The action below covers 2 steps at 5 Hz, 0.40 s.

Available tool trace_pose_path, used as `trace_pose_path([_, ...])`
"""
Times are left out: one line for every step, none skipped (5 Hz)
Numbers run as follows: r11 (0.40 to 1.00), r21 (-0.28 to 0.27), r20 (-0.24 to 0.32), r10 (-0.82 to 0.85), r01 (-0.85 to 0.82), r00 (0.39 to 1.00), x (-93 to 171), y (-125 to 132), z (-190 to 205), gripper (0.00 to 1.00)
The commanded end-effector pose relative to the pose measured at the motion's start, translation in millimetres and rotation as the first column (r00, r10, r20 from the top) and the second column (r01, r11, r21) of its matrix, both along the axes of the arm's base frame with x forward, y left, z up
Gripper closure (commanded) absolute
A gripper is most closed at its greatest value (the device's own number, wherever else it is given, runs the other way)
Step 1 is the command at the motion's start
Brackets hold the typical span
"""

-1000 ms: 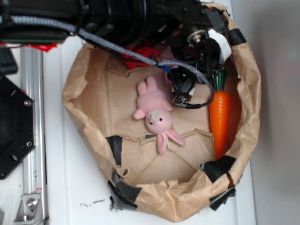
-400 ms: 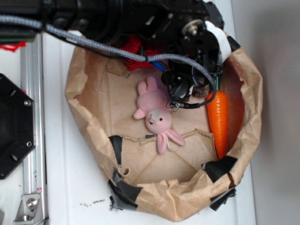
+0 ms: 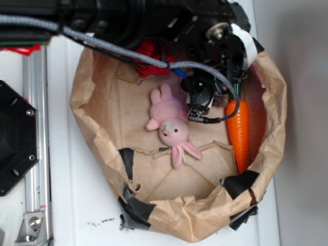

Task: Grab the rock.

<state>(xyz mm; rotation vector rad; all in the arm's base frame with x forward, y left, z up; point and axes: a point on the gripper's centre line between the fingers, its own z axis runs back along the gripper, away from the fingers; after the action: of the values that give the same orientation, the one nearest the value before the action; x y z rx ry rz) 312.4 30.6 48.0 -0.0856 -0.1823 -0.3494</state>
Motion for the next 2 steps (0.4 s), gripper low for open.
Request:
trace_pose_path([1.000,-0.022,0.046,-0.006,0.007,0.999,13.5,-1.1,15.3,0.00])
trace_pose_path([0.999,-0.030,0.039,-0.011,0.012,0.999,13.2,-3.6,16.2,0.00])
